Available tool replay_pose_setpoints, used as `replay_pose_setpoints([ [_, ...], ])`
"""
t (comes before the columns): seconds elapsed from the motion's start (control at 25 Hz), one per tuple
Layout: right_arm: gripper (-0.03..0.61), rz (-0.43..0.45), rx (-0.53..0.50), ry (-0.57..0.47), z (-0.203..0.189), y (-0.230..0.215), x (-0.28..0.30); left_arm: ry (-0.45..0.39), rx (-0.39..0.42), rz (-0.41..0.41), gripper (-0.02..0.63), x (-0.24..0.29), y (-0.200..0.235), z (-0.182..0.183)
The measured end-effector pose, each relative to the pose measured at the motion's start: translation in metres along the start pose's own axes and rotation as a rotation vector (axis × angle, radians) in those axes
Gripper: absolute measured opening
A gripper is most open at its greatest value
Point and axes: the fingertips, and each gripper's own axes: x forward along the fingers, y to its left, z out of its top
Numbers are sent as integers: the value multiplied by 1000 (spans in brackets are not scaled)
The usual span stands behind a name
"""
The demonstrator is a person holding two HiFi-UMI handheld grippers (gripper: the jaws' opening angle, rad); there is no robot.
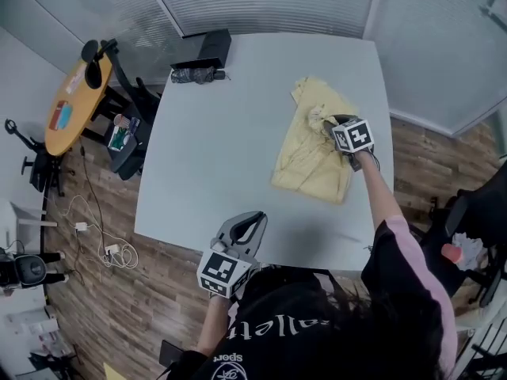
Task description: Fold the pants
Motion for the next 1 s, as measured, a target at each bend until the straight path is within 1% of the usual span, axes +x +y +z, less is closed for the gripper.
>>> replay_pose_setpoints([
  [0.2,118,-79,-56,58,-21,-14,29,26,-25,35,35,-5,7,-10],
  [0.36,123,-110,-41,74,-36,-20,41,39,-45,56,35,-10,12,-19],
  [0.4,136,-118,-30,69,-36,-21,41,41,-48,56,35,-12,12,-21],
  [0.44,179,-128,-20,62,-35,-23,39,43,-48,54,35,-13,12,-22],
  [0.48,237,-136,-12,53,-32,-25,36,44,-44,53,35,-15,11,-22],
  [0.52,267,-137,-8,41,-29,-26,33,44,-38,52,35,-16,11,-22],
  [0.64,270,-122,-7,-13,-22,-23,14,33,-25,53,35,-22,10,-18],
  [0.76,270,-130,2,-74,-12,-12,-19,27,-18,51,35,-29,10,-17],
  [1.0,261,-83,14,-202,-1,43,-85,13,26,-18,35,-34,0,-16],
])
